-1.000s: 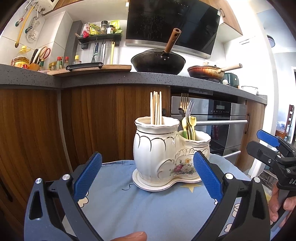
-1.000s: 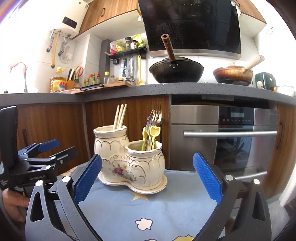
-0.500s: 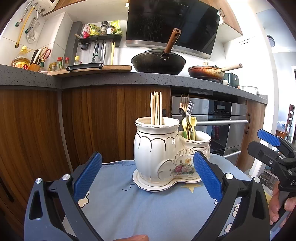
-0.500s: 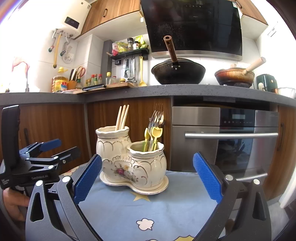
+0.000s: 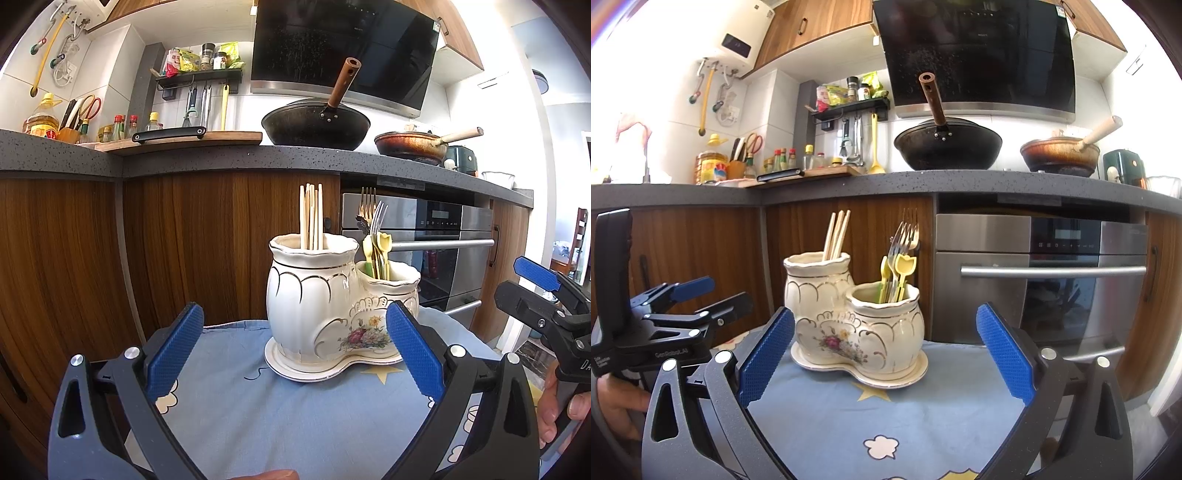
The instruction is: Organize utensils
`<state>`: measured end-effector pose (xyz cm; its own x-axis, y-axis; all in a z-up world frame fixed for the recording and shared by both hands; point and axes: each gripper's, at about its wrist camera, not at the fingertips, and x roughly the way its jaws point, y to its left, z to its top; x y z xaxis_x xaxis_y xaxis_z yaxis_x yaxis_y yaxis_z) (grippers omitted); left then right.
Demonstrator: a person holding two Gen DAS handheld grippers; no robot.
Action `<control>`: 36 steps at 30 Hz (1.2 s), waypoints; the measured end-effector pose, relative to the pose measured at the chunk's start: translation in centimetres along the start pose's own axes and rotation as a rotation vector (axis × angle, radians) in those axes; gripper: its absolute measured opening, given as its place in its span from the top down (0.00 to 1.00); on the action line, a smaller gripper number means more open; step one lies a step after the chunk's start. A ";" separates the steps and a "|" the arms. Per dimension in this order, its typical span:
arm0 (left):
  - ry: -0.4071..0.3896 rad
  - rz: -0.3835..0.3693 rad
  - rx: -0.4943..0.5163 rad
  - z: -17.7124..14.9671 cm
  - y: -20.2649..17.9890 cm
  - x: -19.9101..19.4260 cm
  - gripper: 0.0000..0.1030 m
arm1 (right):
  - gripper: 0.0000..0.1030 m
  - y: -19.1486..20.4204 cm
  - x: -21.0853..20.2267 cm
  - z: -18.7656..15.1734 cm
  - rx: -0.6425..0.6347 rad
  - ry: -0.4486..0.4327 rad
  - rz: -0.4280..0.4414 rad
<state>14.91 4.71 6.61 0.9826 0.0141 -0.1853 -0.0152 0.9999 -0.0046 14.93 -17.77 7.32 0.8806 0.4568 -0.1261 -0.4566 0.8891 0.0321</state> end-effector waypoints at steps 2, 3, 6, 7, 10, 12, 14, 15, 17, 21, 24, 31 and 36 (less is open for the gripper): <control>0.001 0.000 -0.001 0.0 0.0 0.0 0.05 | 0.05 0.0 0.0 0.0 0.000 -0.001 0.000; 0.002 0.000 -0.001 0.0 0.0 0.1 0.05 | 0.05 0.1 -0.1 0.0 -0.001 -0.001 0.001; -0.002 0.000 0.001 0.0 -0.1 0.0 0.05 | 0.05 0.1 -0.1 0.1 -0.003 -0.002 0.004; -0.001 0.000 0.001 0.0 0.0 0.0 0.05 | 0.05 0.1 -0.1 0.1 -0.004 -0.003 0.004; 0.000 0.000 0.000 0.0 -0.1 0.0 0.05 | 0.05 0.2 -0.2 0.2 -0.007 -0.005 0.007; -0.002 0.000 0.001 0.0 -0.1 0.0 0.05 | 0.05 0.2 -0.2 0.2 -0.007 -0.006 0.008; -0.003 0.000 0.001 0.1 -0.1 0.0 0.05 | 0.05 0.1 -0.2 0.2 -0.009 -0.006 0.011; -0.003 -0.001 0.001 0.1 -0.1 0.0 0.05 | 0.05 0.2 -0.2 0.2 -0.008 -0.006 0.011; -0.004 -0.001 0.001 0.1 -0.1 0.0 0.05 | 0.05 0.1 -0.2 0.2 -0.009 -0.007 0.014; 0.000 -0.007 0.004 0.1 -0.2 0.0 0.05 | 0.05 0.1 -0.2 0.2 -0.009 -0.007 0.013; -0.005 -0.007 0.005 0.0 -0.3 -0.1 0.05 | 0.05 0.1 -0.2 0.2 -0.009 -0.008 0.013; -0.005 -0.005 0.005 0.0 -0.2 -0.1 0.05 | 0.05 0.2 -0.2 0.3 -0.011 -0.010 0.016; -0.006 -0.006 0.005 0.0 -0.2 -0.1 0.05 | 0.05 0.2 -0.2 0.3 -0.011 -0.010 0.015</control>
